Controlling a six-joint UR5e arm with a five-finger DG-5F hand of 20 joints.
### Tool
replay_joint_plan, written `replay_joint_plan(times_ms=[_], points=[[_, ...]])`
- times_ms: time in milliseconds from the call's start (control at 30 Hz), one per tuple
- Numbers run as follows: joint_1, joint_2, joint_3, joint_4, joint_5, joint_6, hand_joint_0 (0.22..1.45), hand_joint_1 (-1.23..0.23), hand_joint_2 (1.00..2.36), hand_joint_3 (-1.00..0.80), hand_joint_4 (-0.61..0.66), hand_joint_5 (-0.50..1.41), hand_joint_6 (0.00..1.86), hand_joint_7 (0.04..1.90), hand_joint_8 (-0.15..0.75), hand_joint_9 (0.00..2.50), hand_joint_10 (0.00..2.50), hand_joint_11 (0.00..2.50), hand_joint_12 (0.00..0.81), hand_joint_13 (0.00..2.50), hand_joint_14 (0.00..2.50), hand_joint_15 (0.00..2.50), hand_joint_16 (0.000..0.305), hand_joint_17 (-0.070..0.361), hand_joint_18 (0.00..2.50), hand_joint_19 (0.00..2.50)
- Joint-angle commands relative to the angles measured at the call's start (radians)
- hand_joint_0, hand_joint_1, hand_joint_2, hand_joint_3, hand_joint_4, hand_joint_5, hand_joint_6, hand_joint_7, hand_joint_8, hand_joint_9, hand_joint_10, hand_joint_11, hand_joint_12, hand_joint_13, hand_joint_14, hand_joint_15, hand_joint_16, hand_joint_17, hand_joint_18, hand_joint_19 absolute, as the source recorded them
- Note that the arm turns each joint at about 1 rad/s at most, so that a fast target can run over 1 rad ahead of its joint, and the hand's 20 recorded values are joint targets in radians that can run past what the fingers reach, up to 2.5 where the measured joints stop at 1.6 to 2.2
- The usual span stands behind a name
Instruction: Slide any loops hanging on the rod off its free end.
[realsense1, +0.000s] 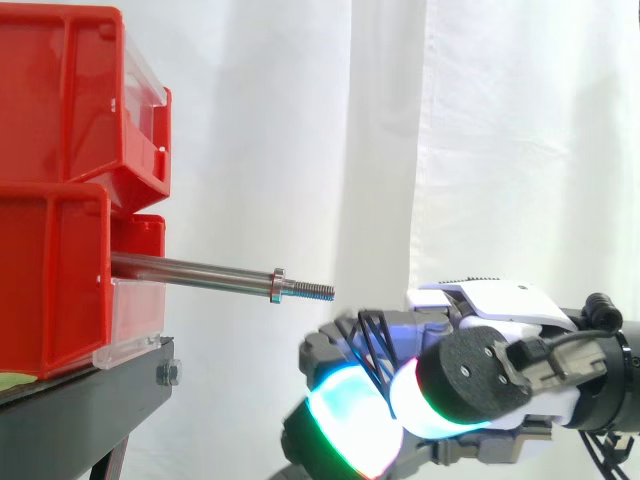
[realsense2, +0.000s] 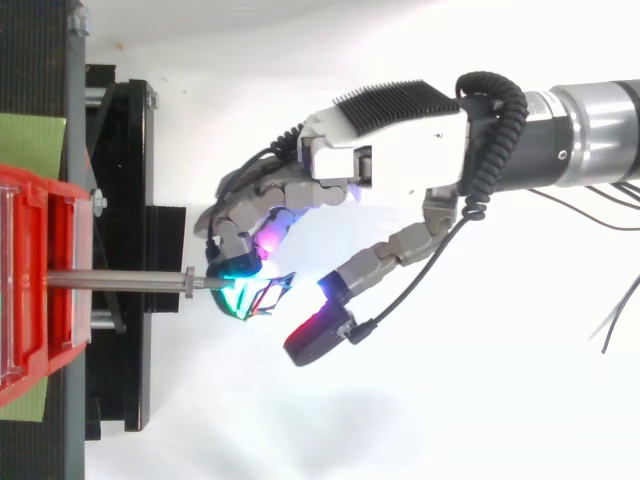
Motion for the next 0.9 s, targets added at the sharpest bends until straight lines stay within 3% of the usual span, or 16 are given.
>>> replay_joint_plan(times_ms=[0, 33, 433, 700, 867], points=[[-0.007, 0.021, -0.001, -0.095, -0.006, -0.025, 0.57, -0.67, 1.03, -0.12, 0.08, -0.21, 0.87, 1.41, 0.289, 0.76, 0.01, 0.26, 0.29, 0.51, 0.0, 0.0, 0.042, 0.093, 0.42, 0.07], [-0.01, 0.036, -0.001, -0.134, -0.005, -0.023, 0.57, -0.67, 1.03, -0.12, 0.08, -0.21, 0.86, 1.42, 0.287, 0.76, 0.01, 0.26, 0.29, 0.51, 0.0, 0.0, 0.041, 0.093, 0.42, 0.07], [-0.022, 0.119, -0.008, -0.346, 0.005, -0.006, 0.61, -0.76, 1.02, -0.2, 0.07, -0.21, 0.87, 1.48, 0.277, 0.75, 0.01, 0.24, 0.282, 0.52, 0.0, 0.0, 0.041, 0.092, 0.44, 0.05], [-0.025, 0.152, -0.009, -0.438, 0.049, 0.035, 0.65, -0.81, 1.01, -0.39, 0.1, -0.21, 0.88, 1.44, 0.272, 0.75, 0.01, 0.25, 0.279, 0.53, 0.0, 0.0, 0.04, 0.091, 0.46, 0.05], [-0.028, 0.157, -0.008, -0.493, 0.081, 0.11, 0.67, -0.82, 1.0, -0.47, 0.12, -0.21, 0.88, 1.42, 0.273, 0.76, 0.01, 0.26, 0.276, 0.54, 0.0, 0.0, 0.04, 0.091, 0.47, 0.05]])
